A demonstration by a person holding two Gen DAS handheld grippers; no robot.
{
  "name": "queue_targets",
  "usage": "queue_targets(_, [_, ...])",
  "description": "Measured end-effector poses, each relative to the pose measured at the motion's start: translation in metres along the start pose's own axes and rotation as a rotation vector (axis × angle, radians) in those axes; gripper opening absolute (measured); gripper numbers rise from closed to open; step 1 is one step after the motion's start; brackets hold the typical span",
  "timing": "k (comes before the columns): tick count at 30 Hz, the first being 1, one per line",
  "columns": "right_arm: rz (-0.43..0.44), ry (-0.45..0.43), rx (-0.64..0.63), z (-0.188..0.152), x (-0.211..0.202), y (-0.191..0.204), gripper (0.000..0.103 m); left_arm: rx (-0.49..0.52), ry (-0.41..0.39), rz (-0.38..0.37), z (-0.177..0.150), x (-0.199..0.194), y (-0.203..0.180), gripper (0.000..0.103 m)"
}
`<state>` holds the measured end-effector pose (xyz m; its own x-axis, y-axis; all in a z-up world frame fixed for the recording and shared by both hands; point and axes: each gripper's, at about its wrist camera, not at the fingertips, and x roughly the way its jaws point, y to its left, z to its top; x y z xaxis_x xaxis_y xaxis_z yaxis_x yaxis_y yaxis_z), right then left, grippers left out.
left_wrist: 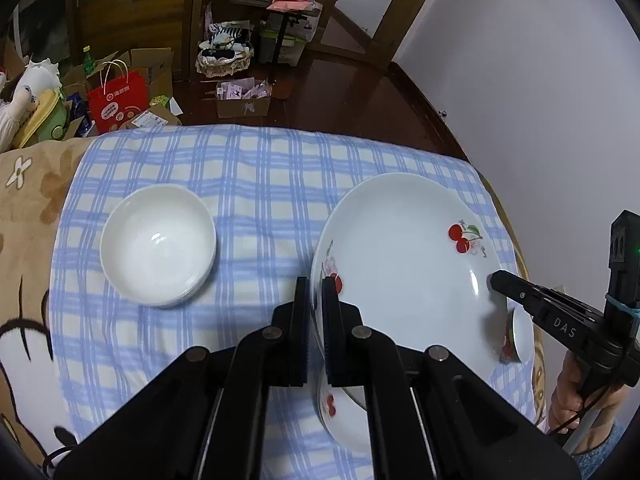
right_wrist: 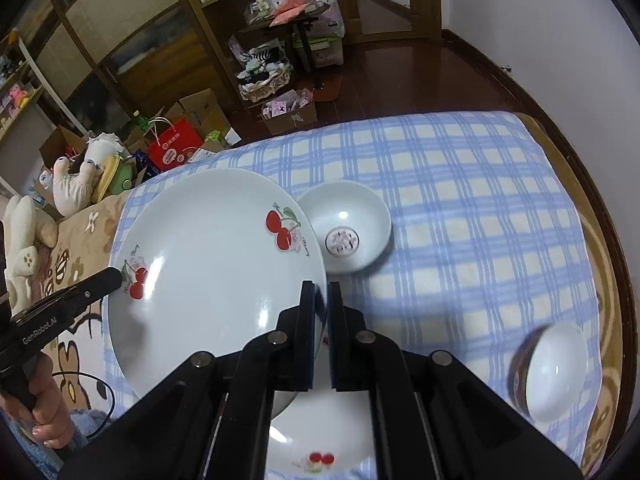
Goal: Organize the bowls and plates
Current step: 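Lift the third cherry plate with both grippers and carry it to the plate stack, then lower the cherry plate onto the stack and open both grippers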
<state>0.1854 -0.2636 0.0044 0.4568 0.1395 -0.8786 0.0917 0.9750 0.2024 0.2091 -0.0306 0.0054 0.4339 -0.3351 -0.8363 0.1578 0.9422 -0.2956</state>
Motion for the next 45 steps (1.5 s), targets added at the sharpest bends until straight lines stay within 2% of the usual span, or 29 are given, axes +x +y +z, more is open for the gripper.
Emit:
queue_targets(10, [0.004, -0.022, 0.000, -0.040, -0.032, -0.005, 0.006, 0.027, 0.005, 0.011, -0.040, -0.022, -0.015, 0.005])
queue_targets(19, [0.010, 0.006, 0.059, -0.079, -0.030, -0.027, 0.006, 0.035, 0.009, -0.028, -0.073, -0.020, -0.022, 0.005])
queue_targets(26, [-0.008, 0.022, 0.075, -0.096, -0.013, -0.038, 0.006, 0.020, 0.077, -0.030, -0.089, 0.008, -0.021, 0.005])
queue_targets(30, [-0.005, 0.041, 0.078, -0.106, 0.003, -0.040, 0.006, 0.021, 0.131, 0.009, -0.099, 0.031, -0.017, 0.005])
queue_targets(34, [-0.009, 0.060, 0.099, -0.111, 0.017, -0.045, 0.006, 0.027, 0.151, 0.026, -0.102, 0.041, -0.014, 0.006])
queue_targets(45, [0.007, 0.042, 0.117, -0.117, 0.034, -0.051, 0.006, 0.022, 0.230, 0.066, -0.107, 0.076, -0.012, 0.005])
